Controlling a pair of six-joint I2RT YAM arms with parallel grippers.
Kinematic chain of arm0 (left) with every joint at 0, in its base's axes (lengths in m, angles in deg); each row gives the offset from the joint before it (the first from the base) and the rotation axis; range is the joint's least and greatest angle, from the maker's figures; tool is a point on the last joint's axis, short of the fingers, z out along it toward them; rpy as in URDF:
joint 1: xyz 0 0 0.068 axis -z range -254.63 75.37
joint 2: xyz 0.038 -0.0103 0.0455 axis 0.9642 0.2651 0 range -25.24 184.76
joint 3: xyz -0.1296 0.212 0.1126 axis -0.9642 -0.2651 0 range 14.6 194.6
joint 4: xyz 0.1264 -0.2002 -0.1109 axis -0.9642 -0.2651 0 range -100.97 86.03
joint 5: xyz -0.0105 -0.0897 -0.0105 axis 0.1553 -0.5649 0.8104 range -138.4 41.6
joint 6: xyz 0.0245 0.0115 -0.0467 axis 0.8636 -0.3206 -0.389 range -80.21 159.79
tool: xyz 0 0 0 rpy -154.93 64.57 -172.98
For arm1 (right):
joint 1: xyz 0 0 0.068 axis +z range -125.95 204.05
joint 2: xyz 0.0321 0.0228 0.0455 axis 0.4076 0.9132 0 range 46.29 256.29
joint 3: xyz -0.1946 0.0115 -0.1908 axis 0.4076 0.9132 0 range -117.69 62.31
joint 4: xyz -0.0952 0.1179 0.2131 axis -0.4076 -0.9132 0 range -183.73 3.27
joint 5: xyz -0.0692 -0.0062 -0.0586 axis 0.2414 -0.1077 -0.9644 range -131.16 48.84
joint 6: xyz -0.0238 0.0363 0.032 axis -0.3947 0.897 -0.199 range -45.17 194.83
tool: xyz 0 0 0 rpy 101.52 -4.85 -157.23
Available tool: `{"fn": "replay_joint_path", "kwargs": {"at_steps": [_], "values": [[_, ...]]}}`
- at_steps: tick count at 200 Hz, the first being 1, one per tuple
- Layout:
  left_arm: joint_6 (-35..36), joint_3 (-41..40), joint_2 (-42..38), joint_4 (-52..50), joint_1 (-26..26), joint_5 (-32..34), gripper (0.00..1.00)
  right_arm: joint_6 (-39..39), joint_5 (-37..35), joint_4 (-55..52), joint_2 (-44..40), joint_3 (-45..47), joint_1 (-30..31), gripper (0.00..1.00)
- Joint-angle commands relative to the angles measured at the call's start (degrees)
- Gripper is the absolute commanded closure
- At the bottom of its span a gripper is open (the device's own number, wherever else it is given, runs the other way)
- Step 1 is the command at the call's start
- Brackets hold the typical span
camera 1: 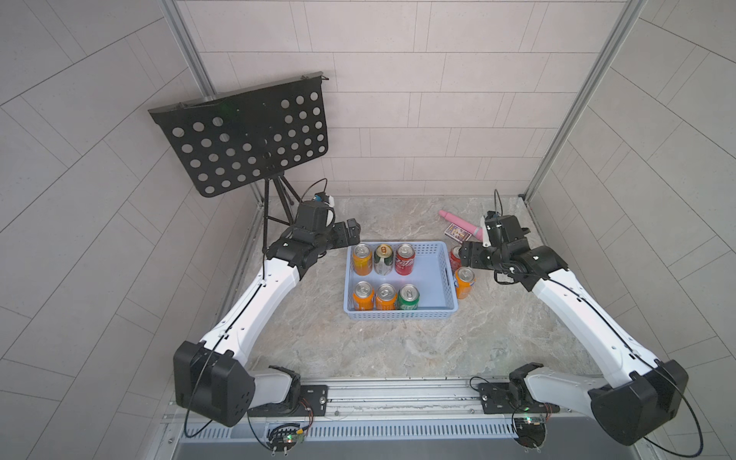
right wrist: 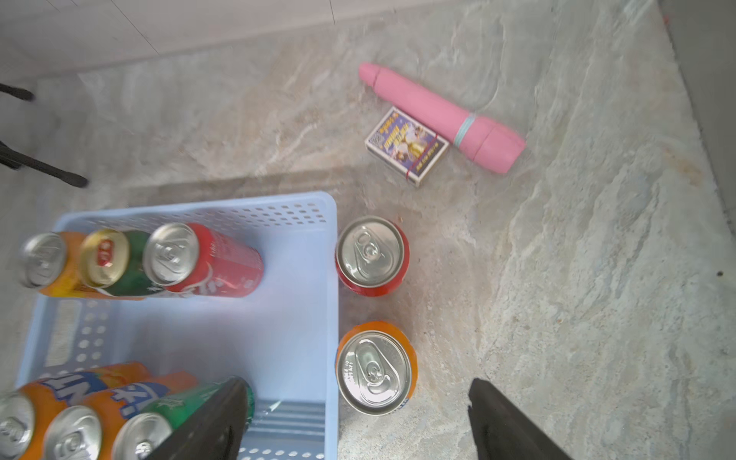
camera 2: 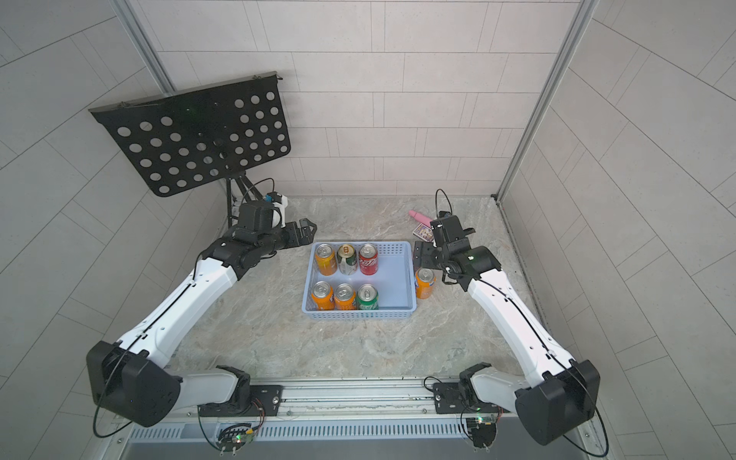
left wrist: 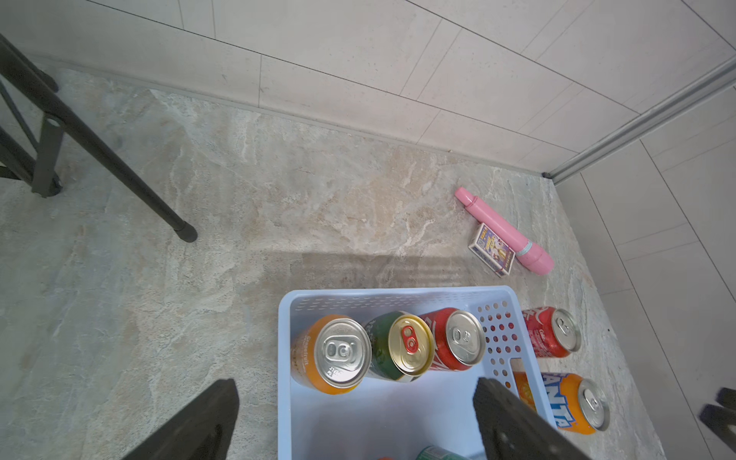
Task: Take out the drinks from the basket
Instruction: Adjust the drink at the center of the board, then pick up the drink from the basket.
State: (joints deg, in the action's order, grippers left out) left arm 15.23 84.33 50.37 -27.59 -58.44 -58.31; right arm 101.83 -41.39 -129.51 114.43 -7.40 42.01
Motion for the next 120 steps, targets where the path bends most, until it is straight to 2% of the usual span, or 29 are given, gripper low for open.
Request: {"fn": "replay_joint_path", "kwargs": {"at_steps": [1, 53, 96, 120], "values": [[-0.96, 3.14, 1.86, 0.47, -2.25, -1.89, 0.0, -0.71, 4.12, -0.93, 2.8, -4.85, 0.61, 0.1], [-0.65, 3.72, 7.09, -0.73, -3.18, -6.44, 0.0, -1.07, 5.51, -1.26, 20.84, -19.1, 7.63, 0.14], [-0.23, 1.96, 4.7, -0.09, -3.51, -3.31, 0.0, -1.54, 6.95, 0.77, 31.57, -23.11, 12.13, 0.15], [-0.76, 1.54, 4.31, 0.33, -4.22, -3.76, 0.0, -2.03, 6.17, 1.21, 35.49, -24.75, 13.65, 0.15]]}}
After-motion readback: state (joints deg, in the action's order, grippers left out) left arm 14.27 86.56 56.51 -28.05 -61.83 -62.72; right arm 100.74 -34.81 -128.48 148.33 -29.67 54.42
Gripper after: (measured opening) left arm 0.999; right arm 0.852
